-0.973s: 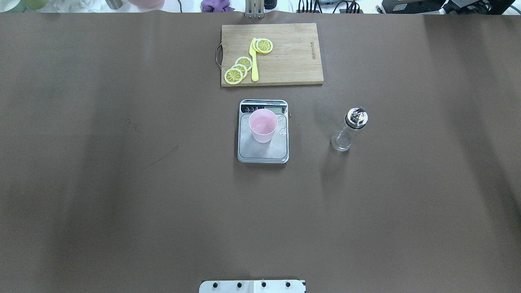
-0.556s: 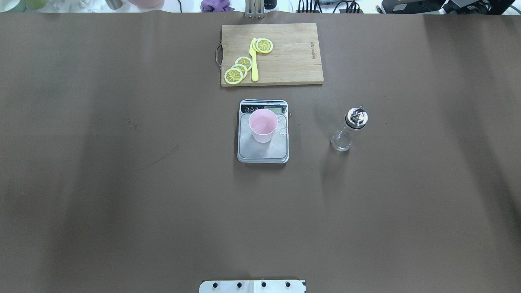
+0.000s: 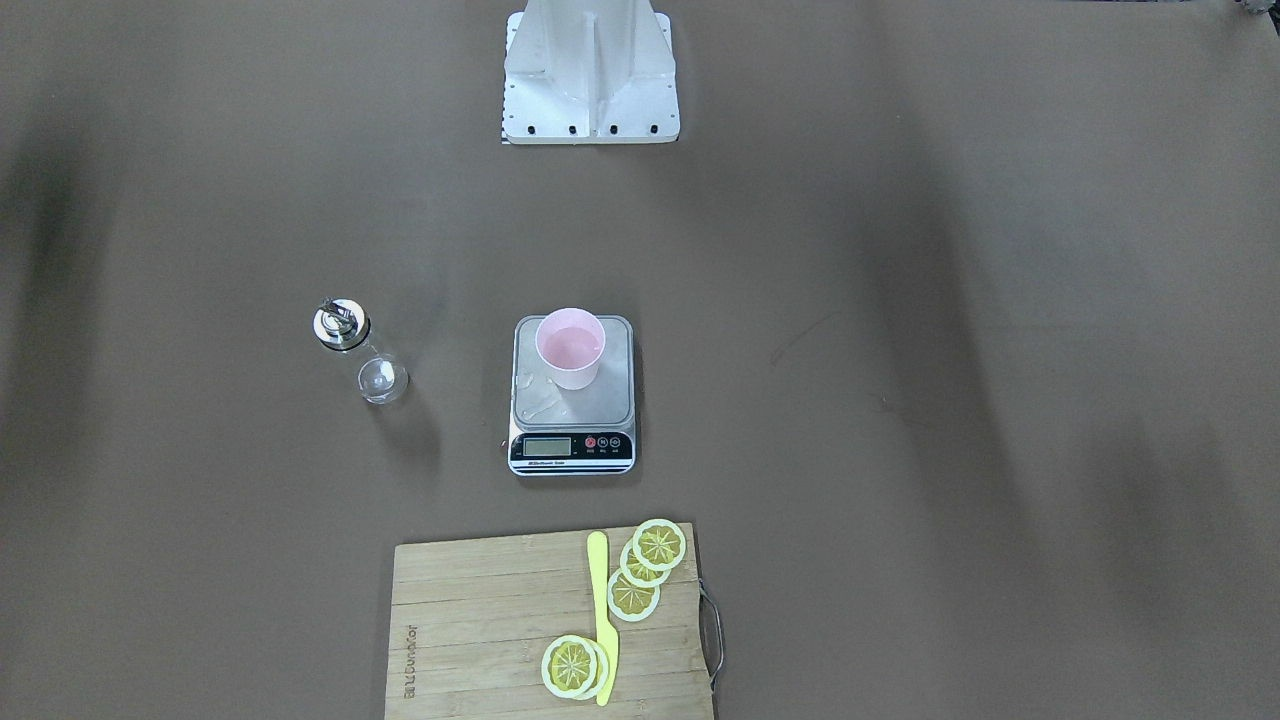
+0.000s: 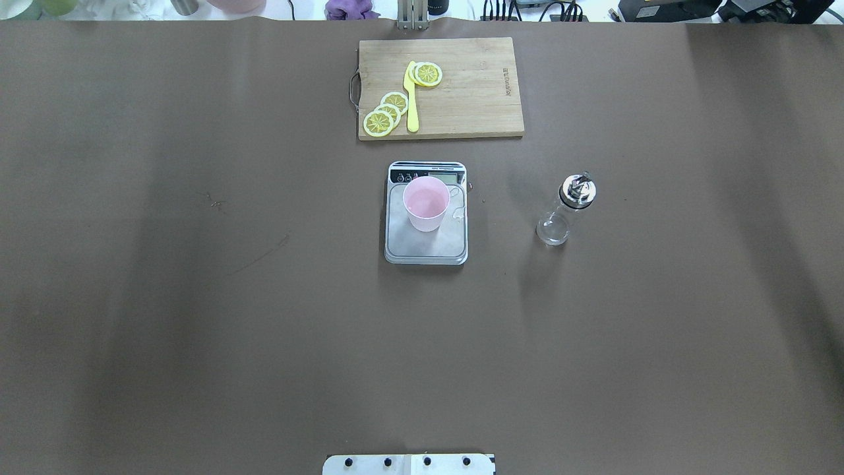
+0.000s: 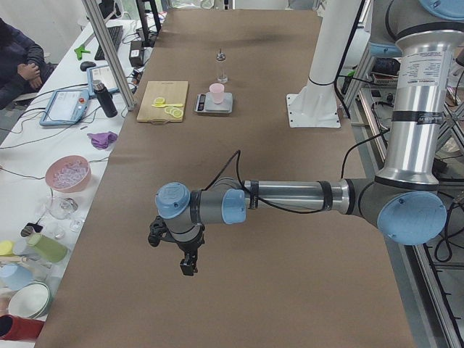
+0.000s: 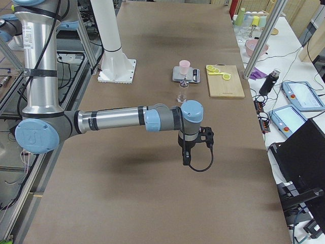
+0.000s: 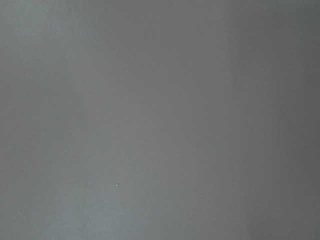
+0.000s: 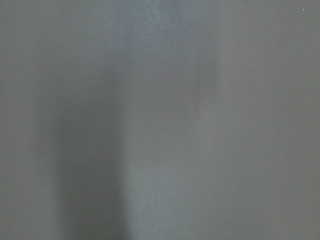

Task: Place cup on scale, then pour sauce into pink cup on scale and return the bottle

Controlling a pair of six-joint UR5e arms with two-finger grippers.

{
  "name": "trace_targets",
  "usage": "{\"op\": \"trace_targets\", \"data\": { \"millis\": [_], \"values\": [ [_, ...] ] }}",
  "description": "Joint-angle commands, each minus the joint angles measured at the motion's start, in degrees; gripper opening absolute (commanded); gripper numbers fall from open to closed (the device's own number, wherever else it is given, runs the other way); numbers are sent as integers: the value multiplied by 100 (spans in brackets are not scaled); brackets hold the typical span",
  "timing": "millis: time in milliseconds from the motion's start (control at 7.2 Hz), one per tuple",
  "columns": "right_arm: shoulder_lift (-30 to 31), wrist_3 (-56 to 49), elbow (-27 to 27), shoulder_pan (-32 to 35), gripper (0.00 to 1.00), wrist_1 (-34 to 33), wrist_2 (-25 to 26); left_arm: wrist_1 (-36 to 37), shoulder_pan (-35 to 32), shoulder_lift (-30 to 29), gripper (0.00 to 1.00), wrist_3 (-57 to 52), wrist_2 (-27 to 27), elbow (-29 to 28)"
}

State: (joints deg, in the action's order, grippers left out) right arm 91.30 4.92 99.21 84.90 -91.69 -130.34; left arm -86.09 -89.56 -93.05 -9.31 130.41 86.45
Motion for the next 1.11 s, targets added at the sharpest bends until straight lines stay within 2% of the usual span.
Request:
{"op": "trace_targets", "data": {
  "millis": [0, 973],
  "values": [
    [55, 0, 90, 0, 100, -6, 0, -13, 0, -12, 98, -1, 11, 38],
    [204, 0, 257, 9, 100, -15, 9, -4, 0, -12, 98, -10, 11, 30]
  ]
}}
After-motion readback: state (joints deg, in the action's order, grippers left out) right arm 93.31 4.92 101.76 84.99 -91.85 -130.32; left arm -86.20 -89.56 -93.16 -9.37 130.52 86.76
